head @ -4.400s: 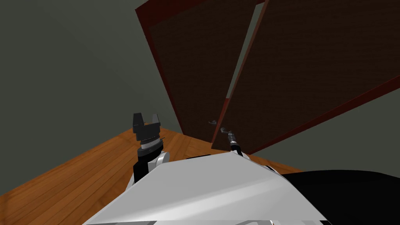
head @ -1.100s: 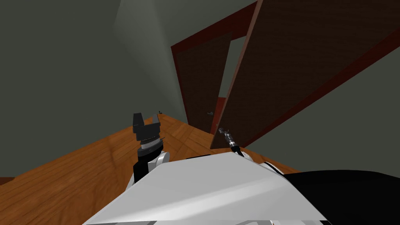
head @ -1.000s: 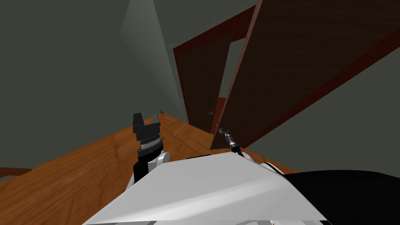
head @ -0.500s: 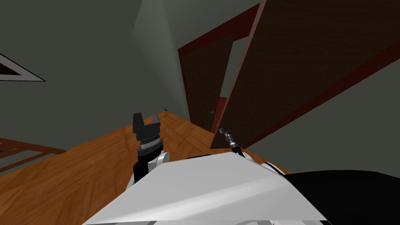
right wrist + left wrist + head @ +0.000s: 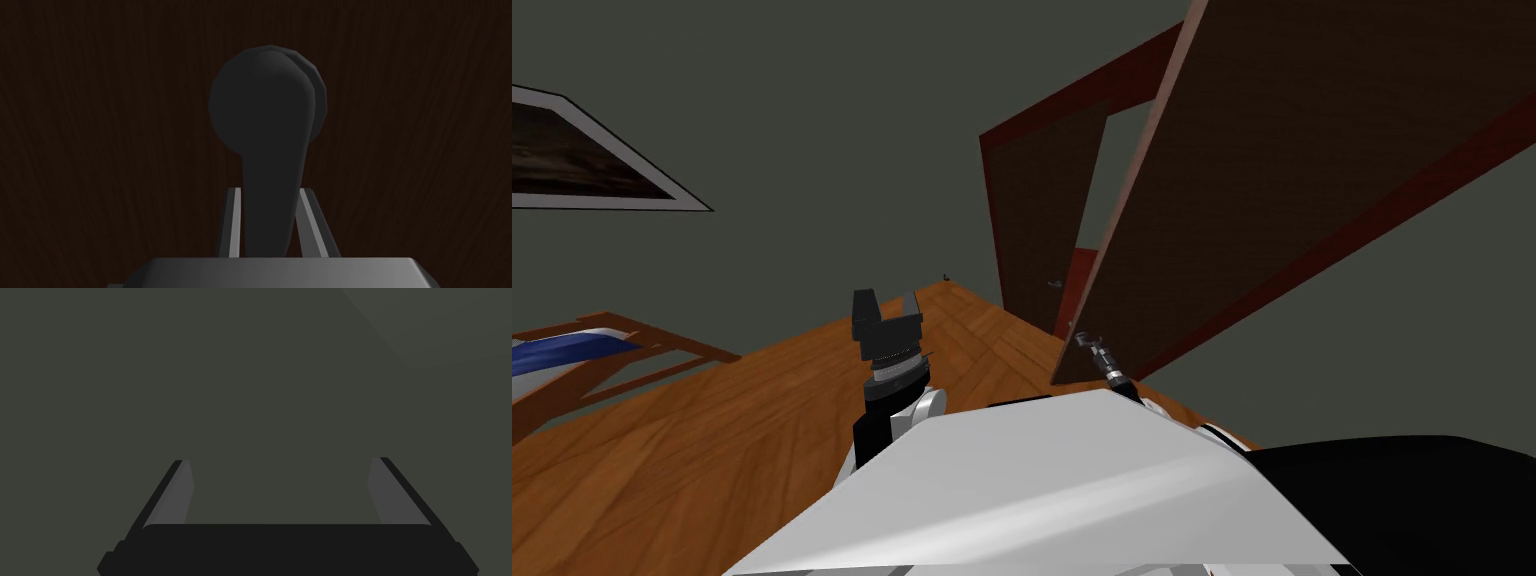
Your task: Pull the door open
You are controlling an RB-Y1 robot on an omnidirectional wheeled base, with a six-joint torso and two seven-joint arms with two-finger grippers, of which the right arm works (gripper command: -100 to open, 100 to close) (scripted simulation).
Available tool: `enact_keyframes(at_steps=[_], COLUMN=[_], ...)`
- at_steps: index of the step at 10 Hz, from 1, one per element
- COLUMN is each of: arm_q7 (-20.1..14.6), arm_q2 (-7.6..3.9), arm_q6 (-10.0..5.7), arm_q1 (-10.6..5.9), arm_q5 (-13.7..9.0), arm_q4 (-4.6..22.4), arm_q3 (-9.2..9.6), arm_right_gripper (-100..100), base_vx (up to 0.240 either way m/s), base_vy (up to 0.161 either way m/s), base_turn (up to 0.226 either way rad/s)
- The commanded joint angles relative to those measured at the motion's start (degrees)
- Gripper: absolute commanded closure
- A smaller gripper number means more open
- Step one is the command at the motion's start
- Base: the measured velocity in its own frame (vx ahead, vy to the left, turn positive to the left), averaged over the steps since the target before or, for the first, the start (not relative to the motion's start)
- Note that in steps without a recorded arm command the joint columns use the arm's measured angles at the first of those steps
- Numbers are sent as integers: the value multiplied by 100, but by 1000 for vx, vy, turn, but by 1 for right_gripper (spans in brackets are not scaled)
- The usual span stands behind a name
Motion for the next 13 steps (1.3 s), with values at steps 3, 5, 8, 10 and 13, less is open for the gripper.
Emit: enact_keyframes(at_steps=[3,5,8,10,13], arm_q7=[-183,-199,-280,-326,-366], arm_q2=[-110,-135,-192,-229,-261], arm_q6=[-419,-481,-779,-958,-1115], arm_q1=[165,114,248,325,392], arm_q5=[50,42,59,67,74], arm_q4=[154,288,398,460,558], arm_q3=[167,161,251,303,348], arm_right_gripper=[100,100,100,100,100], base_vx=[-132,-127,-180,-209,-179], base_vy=[-34,-38,-65,-78,-61], base_turn=[96,65,182,169,115])
